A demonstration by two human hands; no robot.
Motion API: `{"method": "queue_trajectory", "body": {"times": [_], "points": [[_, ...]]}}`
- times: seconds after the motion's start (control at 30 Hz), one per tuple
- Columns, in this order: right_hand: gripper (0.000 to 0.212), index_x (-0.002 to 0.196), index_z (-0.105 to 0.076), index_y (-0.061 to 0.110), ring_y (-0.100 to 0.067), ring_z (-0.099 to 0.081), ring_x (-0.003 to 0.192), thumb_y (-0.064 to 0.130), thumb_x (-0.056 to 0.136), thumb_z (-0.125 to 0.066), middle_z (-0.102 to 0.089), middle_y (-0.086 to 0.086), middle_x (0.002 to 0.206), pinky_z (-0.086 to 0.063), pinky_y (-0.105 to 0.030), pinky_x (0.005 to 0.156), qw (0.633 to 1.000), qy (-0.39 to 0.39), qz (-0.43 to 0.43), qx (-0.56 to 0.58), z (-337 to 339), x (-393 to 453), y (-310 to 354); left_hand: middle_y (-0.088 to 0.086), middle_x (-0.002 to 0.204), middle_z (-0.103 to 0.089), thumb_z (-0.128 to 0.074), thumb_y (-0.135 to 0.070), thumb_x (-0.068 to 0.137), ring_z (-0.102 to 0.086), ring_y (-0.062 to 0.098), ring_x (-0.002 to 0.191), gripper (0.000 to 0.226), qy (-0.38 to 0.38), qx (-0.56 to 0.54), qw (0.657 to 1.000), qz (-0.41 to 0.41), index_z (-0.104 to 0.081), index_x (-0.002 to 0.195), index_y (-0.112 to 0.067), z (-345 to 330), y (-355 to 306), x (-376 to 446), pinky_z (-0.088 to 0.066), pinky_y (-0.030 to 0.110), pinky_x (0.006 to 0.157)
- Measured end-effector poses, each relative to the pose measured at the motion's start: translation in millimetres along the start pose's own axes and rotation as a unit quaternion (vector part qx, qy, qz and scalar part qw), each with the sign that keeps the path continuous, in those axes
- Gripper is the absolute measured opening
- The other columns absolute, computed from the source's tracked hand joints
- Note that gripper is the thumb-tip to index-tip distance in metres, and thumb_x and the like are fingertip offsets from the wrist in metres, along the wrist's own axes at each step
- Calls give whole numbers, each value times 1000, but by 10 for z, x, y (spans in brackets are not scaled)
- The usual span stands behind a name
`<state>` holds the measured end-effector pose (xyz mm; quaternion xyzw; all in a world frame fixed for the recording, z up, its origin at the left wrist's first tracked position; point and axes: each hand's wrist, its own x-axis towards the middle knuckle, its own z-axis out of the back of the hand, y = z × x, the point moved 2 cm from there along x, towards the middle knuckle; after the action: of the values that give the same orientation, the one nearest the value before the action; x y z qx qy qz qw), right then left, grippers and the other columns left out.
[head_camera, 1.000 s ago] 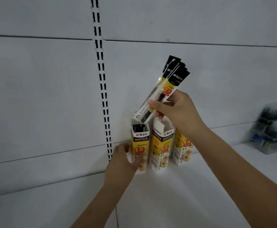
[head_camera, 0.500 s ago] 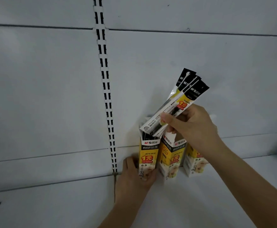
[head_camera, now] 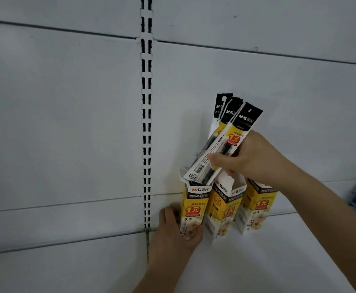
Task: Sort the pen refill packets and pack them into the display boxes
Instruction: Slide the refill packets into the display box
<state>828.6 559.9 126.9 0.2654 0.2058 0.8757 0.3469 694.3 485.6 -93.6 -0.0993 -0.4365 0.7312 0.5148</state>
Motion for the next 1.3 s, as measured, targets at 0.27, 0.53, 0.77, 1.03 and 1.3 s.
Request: {"method": "queue_trajectory", "body": {"times": [0.27,0.53,0.77,1.03,1.3], "points": [[10,91,-74,17,-11,-37,36,16,91,-64,-57,0,49,-37,-25,48,985,133,-11,113,-143,73,152,-19,98,-47,-60,-68,71,-52,-9,64,59,-3,5,1000,-7,-41,117,-36,8,11,4,-37,6,46],[12,95,-70,6,-13,-46,56,15,88,-69,-60,3,63,-40,-24,54,956,248,-19,154,-78,87,136,-17,102,-47,-66,-64,74,-53,-8,67,57,1,3,1000,-7,-39,116,-36,1,26,-12,-42,8,53],[25,89,-77,22,-17,-52,57,45,82,-69,-72,3,66,-43,-16,50,987,128,-71,71,-21,150,145,-16,102,-47,-62,-66,74,-61,2,72,55,-4,11,1000,-15,-40,113,-33,0,21,-11,-45,10,55],[53,84,-76,19,-7,-70,68,69,76,-60,-76,5,78,-48,-11,54,992,97,-33,-74,-61,235,218,-15,101,-49,-62,-65,74,-63,3,71,54,-8,6,1000,-19,-44,112,-32,-4,29,-10,-48,11,54],[34,73,-74,22,-1,-67,64,54,83,-65,-72,10,68,-53,-14,60,996,52,27,-71,-63,251,301,-15,101,-46,-64,-62,77,-60,6,72,51,3,10,1000,-9,-43,112,-33,7,14,-14,-35,7,50]]}}
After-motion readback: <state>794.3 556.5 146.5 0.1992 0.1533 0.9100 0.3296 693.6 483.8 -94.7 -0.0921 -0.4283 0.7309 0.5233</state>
